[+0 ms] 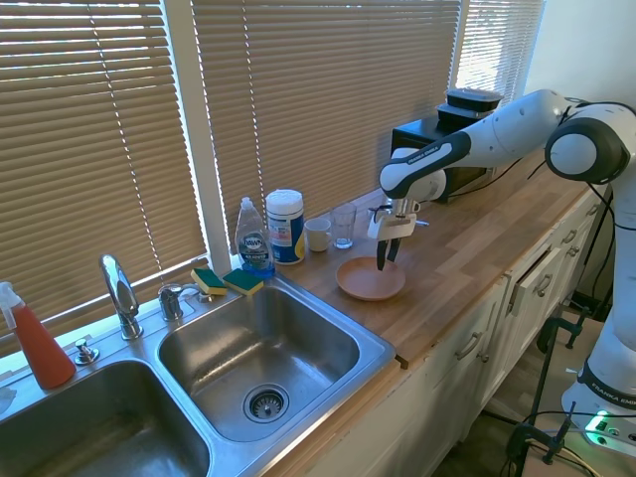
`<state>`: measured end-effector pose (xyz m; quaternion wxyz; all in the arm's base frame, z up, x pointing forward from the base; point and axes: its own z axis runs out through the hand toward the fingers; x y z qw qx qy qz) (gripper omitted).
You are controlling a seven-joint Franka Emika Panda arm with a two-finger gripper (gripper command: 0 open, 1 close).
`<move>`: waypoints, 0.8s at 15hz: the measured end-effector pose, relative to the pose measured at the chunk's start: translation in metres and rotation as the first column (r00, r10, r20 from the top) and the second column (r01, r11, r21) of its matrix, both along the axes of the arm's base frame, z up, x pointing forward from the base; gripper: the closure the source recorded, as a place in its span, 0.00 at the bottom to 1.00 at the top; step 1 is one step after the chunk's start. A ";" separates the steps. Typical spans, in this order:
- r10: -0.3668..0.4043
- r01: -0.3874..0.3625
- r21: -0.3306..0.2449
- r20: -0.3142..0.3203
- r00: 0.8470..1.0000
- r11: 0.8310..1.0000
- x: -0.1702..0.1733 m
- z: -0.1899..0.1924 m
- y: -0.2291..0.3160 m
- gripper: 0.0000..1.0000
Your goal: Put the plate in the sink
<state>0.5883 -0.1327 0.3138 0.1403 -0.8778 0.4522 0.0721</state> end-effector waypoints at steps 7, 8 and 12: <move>0.011 -0.011 0.026 0.004 1.000 1.000 -0.002 0.001 -0.006 1.00; 0.013 -0.013 0.028 0.005 1.000 1.000 -0.001 0.001 -0.006 1.00; 0.032 -0.033 0.045 0.025 0.999 0.998 -0.001 0.002 -0.006 1.00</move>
